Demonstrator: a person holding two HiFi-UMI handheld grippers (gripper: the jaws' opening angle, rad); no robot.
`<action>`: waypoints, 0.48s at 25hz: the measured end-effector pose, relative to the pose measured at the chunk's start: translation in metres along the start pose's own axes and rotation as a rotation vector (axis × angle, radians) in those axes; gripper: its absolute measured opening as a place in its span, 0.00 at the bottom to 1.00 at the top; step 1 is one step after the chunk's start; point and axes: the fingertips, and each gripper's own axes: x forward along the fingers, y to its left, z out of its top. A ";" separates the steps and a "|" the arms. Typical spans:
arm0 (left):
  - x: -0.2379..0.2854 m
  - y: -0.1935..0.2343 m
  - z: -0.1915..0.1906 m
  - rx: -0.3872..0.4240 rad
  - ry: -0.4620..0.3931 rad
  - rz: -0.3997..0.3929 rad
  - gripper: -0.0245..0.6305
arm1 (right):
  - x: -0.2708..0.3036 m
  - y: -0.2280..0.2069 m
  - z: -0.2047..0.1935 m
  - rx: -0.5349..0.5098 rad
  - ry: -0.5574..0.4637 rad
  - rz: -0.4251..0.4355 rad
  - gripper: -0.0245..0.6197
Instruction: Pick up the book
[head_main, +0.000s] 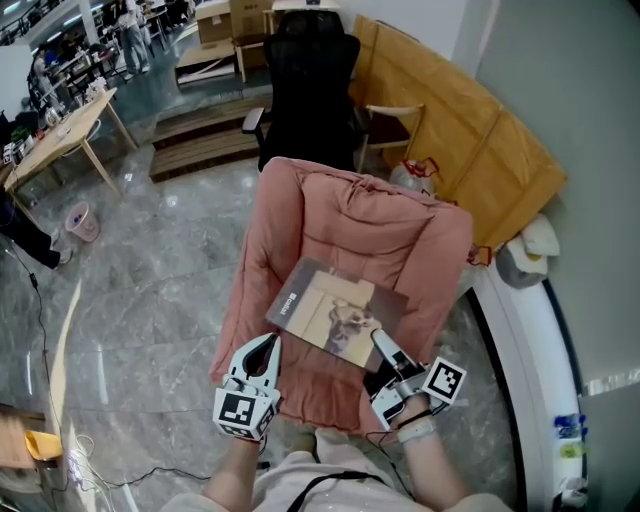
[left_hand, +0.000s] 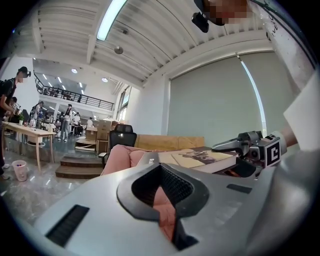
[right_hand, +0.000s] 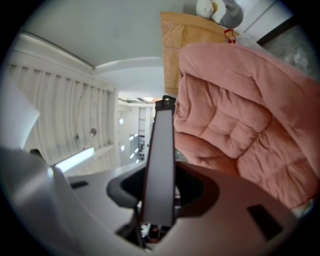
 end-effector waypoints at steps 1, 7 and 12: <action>0.000 -0.001 0.000 -0.001 -0.001 -0.004 0.07 | -0.001 -0.001 0.000 0.003 -0.006 0.001 0.29; 0.001 -0.004 0.003 -0.007 -0.012 -0.025 0.07 | -0.005 -0.003 -0.004 0.032 -0.035 0.008 0.29; 0.002 -0.010 0.004 -0.016 -0.016 -0.042 0.07 | -0.006 -0.003 -0.005 0.037 -0.048 0.009 0.29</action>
